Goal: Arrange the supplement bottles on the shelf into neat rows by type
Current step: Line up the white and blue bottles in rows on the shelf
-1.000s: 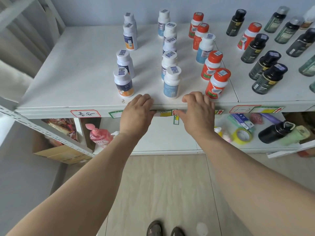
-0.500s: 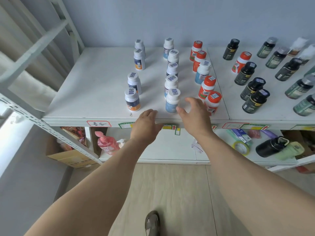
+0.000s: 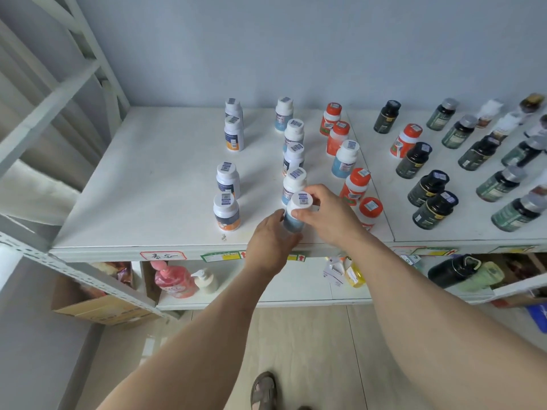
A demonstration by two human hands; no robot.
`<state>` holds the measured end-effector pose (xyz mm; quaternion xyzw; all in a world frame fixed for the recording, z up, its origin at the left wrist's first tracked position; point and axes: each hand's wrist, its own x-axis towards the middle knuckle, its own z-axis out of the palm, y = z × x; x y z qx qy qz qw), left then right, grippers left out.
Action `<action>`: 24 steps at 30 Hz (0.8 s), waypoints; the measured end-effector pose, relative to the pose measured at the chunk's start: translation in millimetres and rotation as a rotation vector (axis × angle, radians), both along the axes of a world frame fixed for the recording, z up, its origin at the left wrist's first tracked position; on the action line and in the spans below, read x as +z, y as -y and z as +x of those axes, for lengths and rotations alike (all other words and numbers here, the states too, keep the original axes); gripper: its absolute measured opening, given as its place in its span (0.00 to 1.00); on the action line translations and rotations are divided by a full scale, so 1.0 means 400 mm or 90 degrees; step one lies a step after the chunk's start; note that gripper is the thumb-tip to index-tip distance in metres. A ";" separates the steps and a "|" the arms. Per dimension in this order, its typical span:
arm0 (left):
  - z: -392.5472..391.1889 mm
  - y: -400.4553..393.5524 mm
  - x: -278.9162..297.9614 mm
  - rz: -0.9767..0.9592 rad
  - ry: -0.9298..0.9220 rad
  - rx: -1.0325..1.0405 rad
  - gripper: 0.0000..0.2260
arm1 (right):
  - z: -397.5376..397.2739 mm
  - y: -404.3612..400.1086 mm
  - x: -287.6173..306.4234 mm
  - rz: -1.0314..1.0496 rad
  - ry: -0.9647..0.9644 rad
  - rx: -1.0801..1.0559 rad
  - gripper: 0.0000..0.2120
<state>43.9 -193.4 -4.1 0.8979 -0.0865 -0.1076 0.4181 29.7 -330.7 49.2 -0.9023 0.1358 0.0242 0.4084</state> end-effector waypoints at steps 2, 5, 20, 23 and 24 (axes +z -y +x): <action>0.002 -0.009 0.005 -0.018 0.005 -0.012 0.13 | 0.007 -0.003 0.011 0.000 0.002 -0.011 0.23; -0.001 -0.035 0.022 -0.080 -0.006 -0.038 0.18 | 0.011 -0.008 0.041 0.002 0.016 -0.030 0.21; 0.023 -0.084 0.088 -0.139 -0.110 -0.131 0.17 | 0.018 -0.011 0.114 0.016 0.031 -0.011 0.17; 0.030 -0.082 0.086 -0.082 -0.081 -0.113 0.20 | 0.020 -0.007 0.107 0.026 0.022 0.003 0.17; 0.031 -0.081 0.085 -0.050 -0.062 -0.111 0.20 | 0.019 -0.005 0.102 0.031 0.016 0.008 0.17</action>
